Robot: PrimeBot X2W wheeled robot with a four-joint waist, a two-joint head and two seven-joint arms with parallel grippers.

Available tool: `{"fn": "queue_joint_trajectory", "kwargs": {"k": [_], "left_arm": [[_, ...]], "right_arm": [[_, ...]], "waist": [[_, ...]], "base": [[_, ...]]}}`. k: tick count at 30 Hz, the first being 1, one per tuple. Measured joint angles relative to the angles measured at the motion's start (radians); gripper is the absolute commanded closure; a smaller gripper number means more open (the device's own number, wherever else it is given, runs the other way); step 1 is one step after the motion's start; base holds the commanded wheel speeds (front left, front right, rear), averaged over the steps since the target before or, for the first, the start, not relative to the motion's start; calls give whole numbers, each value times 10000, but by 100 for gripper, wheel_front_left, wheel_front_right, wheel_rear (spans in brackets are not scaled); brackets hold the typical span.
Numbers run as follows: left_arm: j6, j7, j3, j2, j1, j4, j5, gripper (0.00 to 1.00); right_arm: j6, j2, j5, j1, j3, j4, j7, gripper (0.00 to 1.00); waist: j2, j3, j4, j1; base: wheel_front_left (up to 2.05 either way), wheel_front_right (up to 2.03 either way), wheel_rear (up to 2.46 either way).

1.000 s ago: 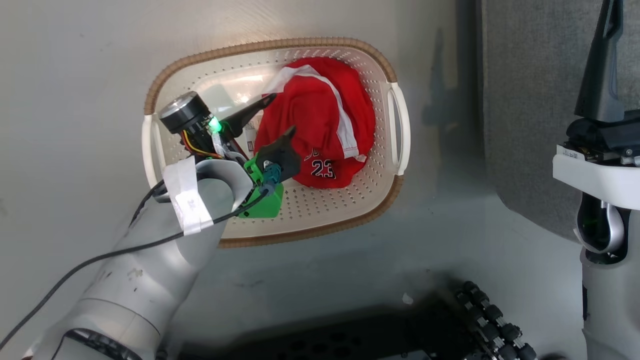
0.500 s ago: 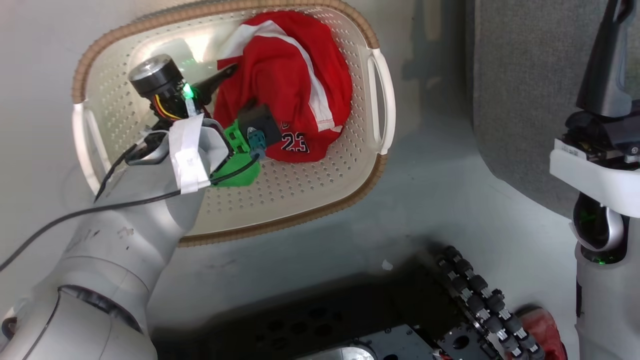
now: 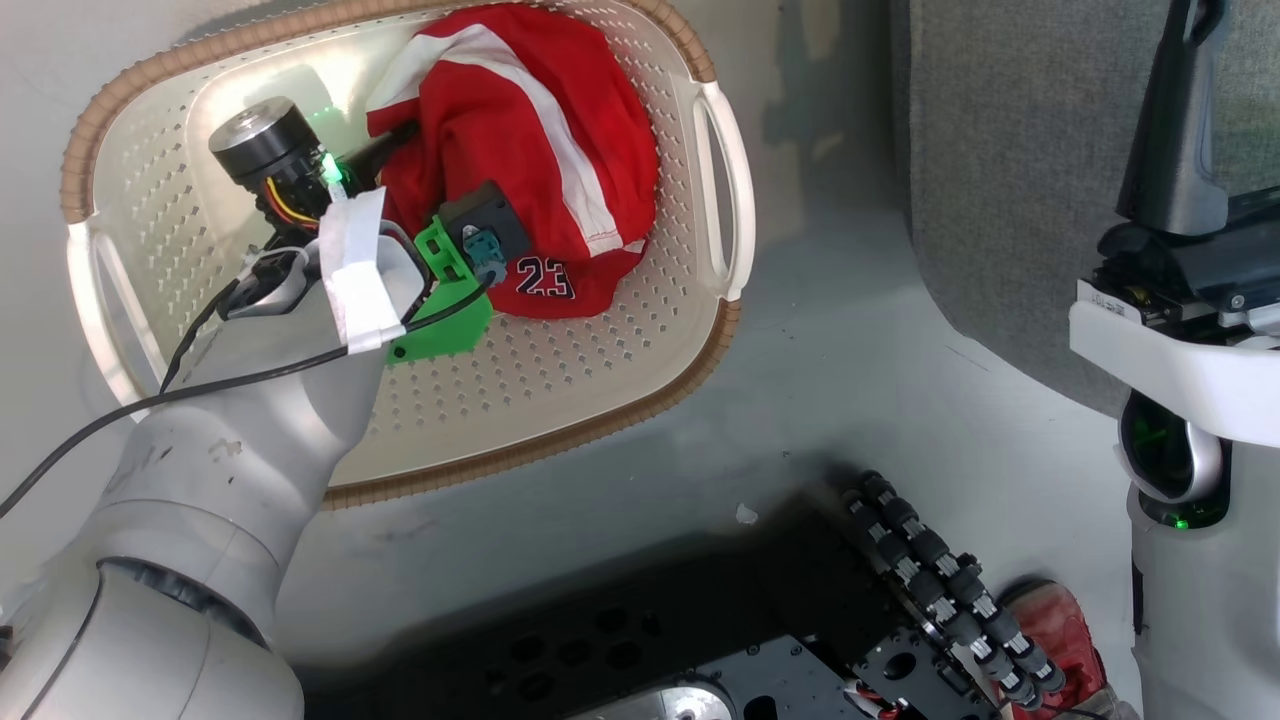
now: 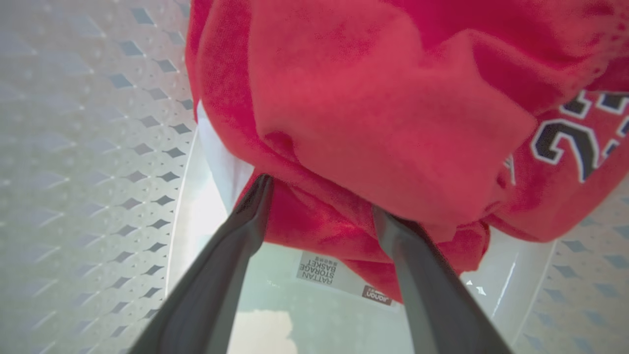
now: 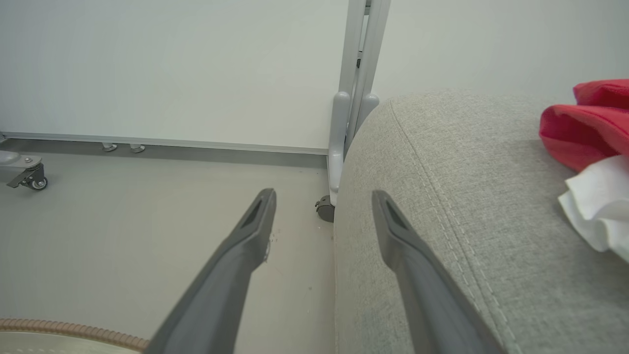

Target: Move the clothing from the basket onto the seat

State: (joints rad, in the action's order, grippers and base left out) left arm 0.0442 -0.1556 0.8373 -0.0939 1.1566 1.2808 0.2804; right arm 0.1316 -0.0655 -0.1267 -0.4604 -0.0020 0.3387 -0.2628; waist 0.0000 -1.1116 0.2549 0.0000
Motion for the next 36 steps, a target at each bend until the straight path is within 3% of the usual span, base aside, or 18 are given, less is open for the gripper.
{"fn": "queue_joint_trajectory", "kwargs": {"k": [1,2,3,14,22,36], "left_arm": [[82,17,36,0,1,8,-33,0],[171,59,96,0,2,23,-31,69],[192,59,107,0,2,35,-36,100],[263,-336,138,19,24,71,-353,100],[174,-957,33,284,-796,-234,-1009,100],[151,-1081,-380,405,-3532,-3070,-2731,100]], "right_arm": [[0,4,4,6,-12,13,0,0],[0,13,46,6,-48,27,0,0],[0,25,65,6,-84,63,0,0],[0,107,104,-75,-165,90,0,0],[0,140,104,-84,-169,-213,0,0],[0,-77,117,996,35,-1156,0,0]], "waist": [[0,-6,4,0],[0,-11,1,0],[0,-18,-6,0],[0,54,-103,0],[0,885,-313,0],[0,3398,-831,-1]], "base": [[0,0,0],[0,0,0],[0,0,0],[0,0,0],[0,0,0],[0,0,0]]}}
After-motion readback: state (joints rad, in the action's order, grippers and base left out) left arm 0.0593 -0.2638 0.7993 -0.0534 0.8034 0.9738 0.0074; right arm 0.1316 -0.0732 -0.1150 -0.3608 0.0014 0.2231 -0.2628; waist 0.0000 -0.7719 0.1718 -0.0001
